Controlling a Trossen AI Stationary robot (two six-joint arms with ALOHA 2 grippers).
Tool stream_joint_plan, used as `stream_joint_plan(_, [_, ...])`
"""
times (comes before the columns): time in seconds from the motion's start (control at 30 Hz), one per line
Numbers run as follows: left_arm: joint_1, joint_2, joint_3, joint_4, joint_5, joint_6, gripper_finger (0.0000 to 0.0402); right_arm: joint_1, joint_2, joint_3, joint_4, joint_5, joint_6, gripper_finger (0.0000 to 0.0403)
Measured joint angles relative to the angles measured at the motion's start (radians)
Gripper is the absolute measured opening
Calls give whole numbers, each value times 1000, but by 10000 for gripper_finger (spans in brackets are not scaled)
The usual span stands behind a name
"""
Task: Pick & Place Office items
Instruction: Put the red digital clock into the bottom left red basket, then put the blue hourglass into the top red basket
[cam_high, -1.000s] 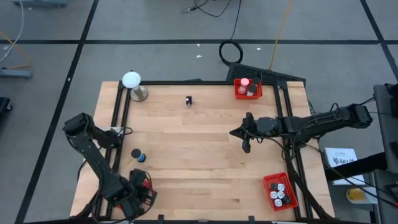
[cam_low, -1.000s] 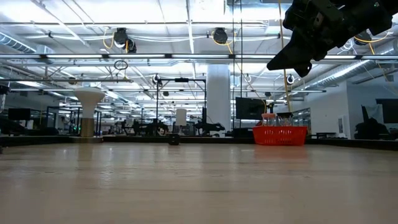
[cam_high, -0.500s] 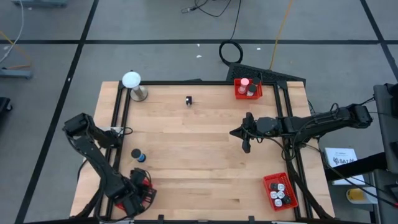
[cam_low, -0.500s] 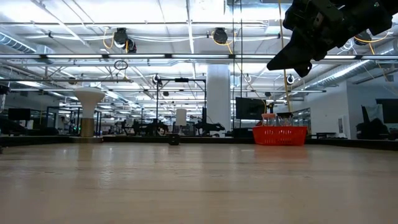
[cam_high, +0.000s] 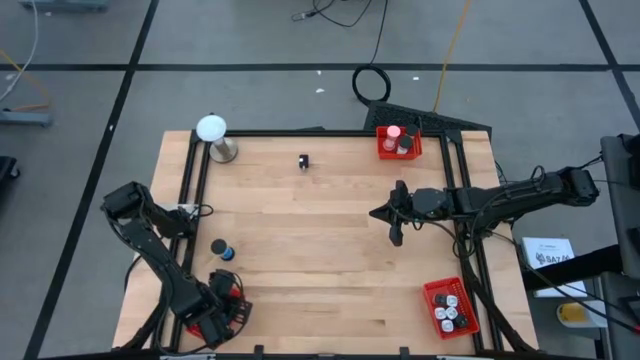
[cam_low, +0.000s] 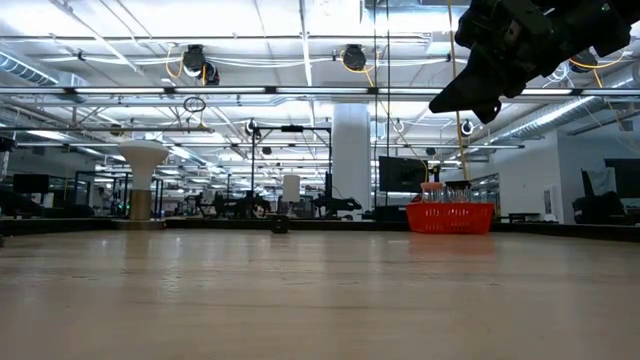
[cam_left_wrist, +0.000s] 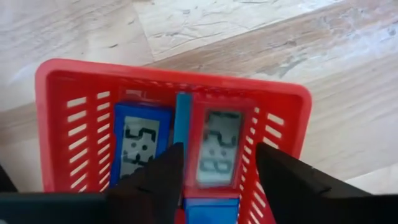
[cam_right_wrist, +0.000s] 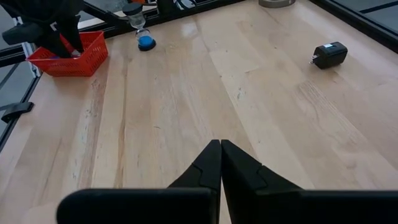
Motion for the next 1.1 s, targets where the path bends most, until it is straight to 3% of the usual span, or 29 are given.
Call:
stream_joint_plan(0.2, [0,-7,0,-2,30,28,237,0,0,0,7,0,-11,1])
stream_joint_plan(0.43, [0,-81,34,-45,15,103,223,0,0,0,7,0,-14,1])
stream_joint_plan(0.53, [-1,-128,63,-55,-67,142,198,0,0,0,7,1,-14,1])
stream_joint_plan(0.7, [15,-209,79,-40,-337,150,141,0,0,0,7,28,-12,2])
stream_joint_plan(0.83, [108,-233,78,-65,-379,154,92,0,0,0,7,86,-9,1])
stream_joint_plan(1.0, [265,-238,75,-7,-494,479,19,-12,0,0,7,110,19,1])
stream_joint_plan(1.1, [362,-241,52,106,-556,730,7,-29,4,0,8,109,38,1])
